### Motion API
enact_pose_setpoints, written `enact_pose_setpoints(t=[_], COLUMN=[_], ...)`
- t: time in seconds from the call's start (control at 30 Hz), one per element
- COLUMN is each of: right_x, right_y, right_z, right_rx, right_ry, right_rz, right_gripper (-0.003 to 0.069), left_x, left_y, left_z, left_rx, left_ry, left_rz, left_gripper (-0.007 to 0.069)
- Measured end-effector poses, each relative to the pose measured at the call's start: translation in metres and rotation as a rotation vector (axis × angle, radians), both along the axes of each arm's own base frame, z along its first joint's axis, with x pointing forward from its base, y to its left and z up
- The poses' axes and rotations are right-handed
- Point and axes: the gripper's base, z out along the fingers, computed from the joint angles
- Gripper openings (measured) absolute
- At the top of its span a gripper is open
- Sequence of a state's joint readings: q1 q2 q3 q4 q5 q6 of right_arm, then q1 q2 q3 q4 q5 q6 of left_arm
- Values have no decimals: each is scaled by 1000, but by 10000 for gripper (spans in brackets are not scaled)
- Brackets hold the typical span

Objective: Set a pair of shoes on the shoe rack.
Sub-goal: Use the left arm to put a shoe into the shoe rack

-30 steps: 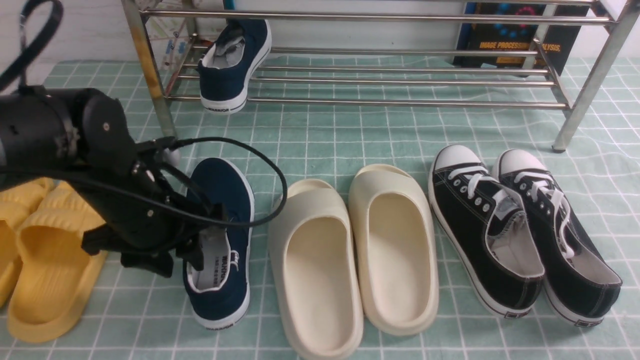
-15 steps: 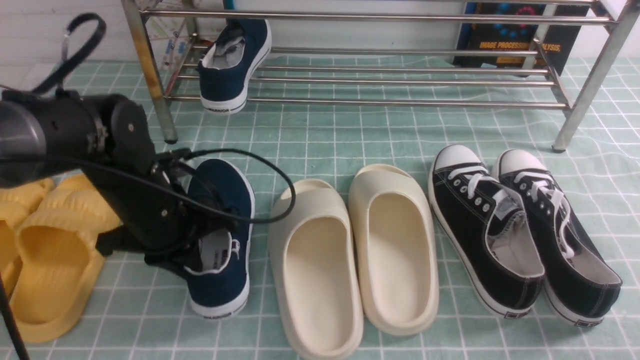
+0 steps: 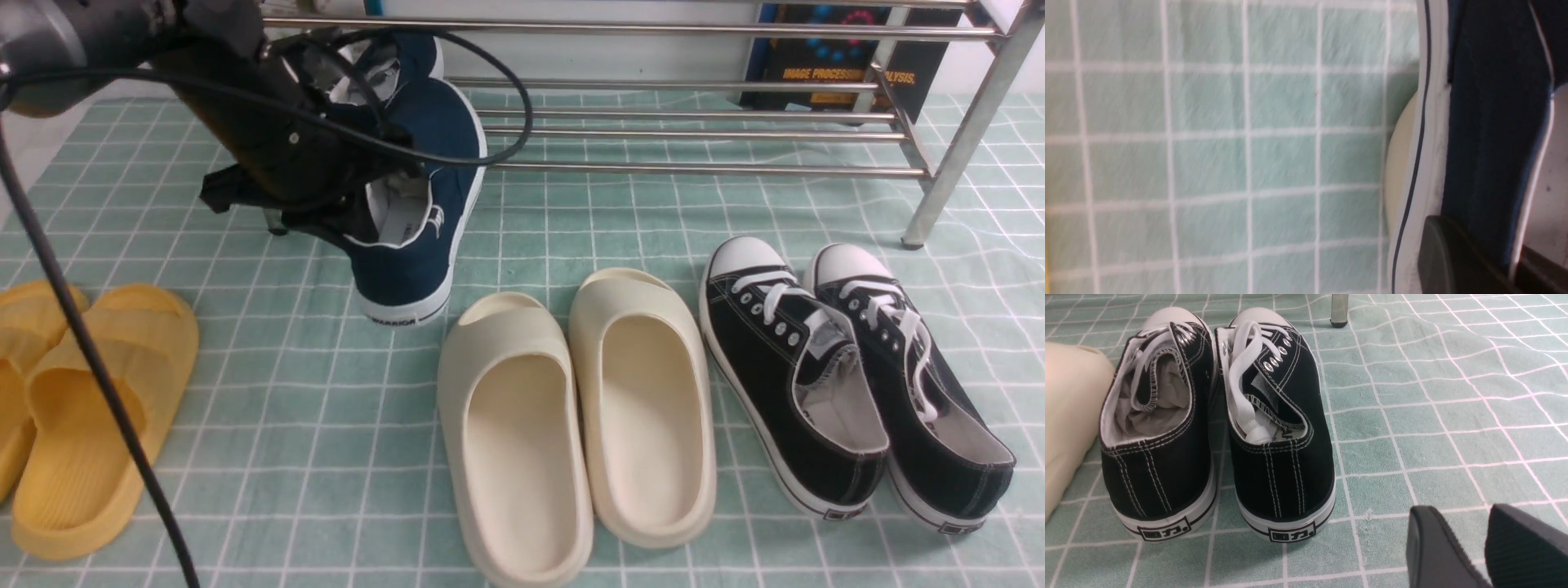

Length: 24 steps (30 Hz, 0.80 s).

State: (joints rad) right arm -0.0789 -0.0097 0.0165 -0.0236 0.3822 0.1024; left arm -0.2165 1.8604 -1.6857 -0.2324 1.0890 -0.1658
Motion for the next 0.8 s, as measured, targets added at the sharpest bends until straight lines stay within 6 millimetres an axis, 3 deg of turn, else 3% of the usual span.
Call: enact_pose_setpoints(t=[0.23,0.5,0.8], right_x=[0,0,0], right_y=[0,0,0], right_z=[0,0,0], right_rx=[0,0,0], right_ry=[0,0,0], right_rz=[0,0,0], right_gripper=[239,239,239], left_x=[54,99,117], left_y=[-17,-31,-28], left_z=[-14,-34,-35], left_rx=[-56,-104,-64], left_ry=[-15,-63,-127], left_rz=[-39,-55,-3], left_gripper=[-7,-7,-7])
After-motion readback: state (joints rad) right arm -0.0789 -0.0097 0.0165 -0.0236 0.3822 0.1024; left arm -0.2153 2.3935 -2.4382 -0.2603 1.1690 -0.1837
